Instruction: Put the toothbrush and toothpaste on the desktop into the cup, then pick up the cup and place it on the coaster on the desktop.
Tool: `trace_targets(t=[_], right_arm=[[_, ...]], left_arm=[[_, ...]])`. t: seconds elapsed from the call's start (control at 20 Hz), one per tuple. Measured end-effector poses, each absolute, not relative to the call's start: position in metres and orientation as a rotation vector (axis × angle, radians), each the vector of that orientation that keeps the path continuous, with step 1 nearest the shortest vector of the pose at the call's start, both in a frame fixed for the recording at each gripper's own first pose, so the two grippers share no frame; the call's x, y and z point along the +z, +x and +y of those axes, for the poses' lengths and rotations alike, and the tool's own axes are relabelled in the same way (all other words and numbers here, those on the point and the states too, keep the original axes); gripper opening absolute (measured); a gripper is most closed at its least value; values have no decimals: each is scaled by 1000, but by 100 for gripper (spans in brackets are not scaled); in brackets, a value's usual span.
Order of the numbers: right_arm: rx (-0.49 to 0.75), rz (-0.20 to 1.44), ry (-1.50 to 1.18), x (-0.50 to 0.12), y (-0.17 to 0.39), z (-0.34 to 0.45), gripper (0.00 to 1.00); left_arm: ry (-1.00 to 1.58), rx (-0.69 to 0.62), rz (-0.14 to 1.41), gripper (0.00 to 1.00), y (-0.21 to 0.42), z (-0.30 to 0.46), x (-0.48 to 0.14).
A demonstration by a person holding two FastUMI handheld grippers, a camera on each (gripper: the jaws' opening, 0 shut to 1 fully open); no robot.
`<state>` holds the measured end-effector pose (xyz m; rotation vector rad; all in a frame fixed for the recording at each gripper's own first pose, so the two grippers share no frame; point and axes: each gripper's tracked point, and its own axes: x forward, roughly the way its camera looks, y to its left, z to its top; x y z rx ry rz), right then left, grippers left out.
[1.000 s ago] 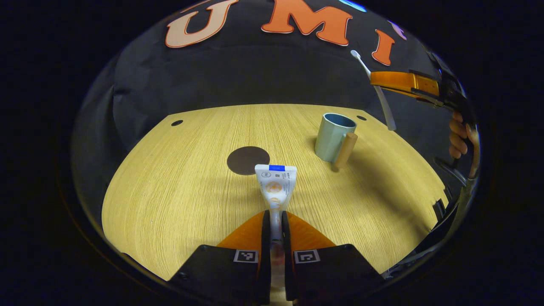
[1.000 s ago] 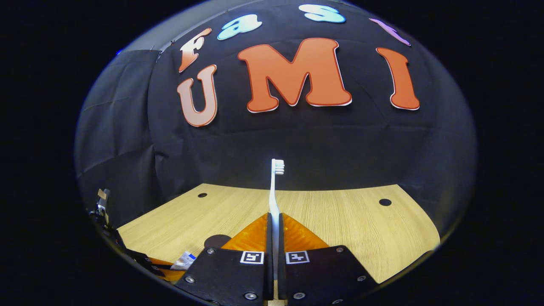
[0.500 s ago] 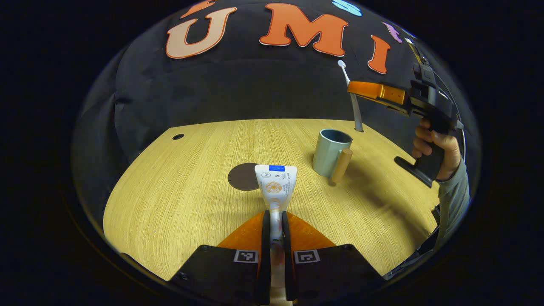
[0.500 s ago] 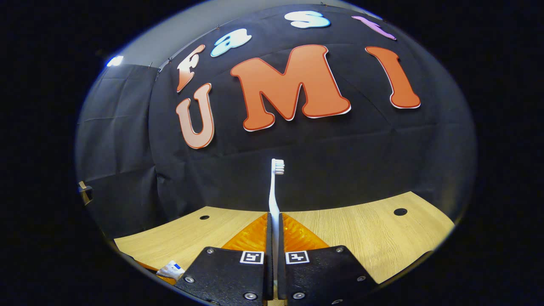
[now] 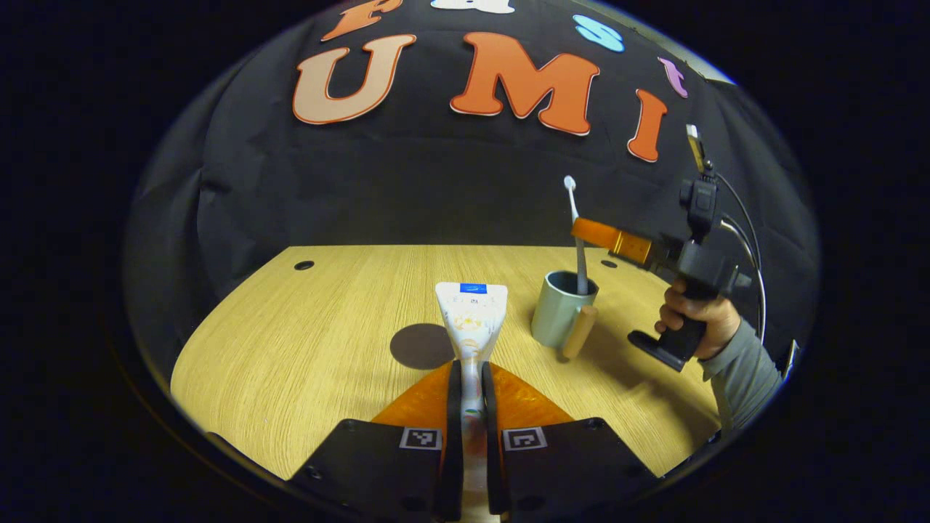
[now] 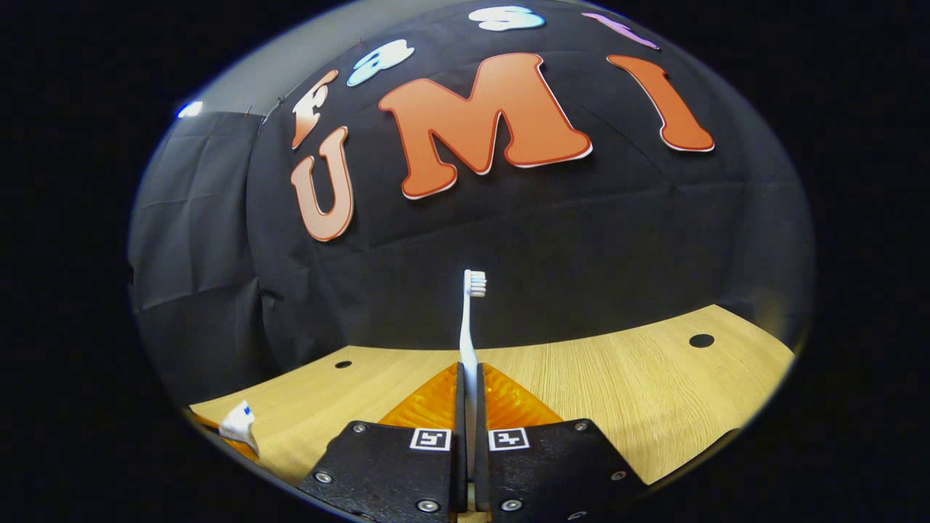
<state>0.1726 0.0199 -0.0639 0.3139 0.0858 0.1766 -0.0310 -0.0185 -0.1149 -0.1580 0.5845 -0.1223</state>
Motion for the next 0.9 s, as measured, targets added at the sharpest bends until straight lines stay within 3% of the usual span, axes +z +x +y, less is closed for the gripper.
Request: trace_targets(t=[0.75, 0.9], right_arm=[[169, 182, 378, -97, 149, 13, 7], [183, 200, 380, -99, 136, 8, 13]], left_arm=[[-231, -212, 289, 16, 53, -71, -49], [-240, -234, 226, 16, 67, -89, -30]])
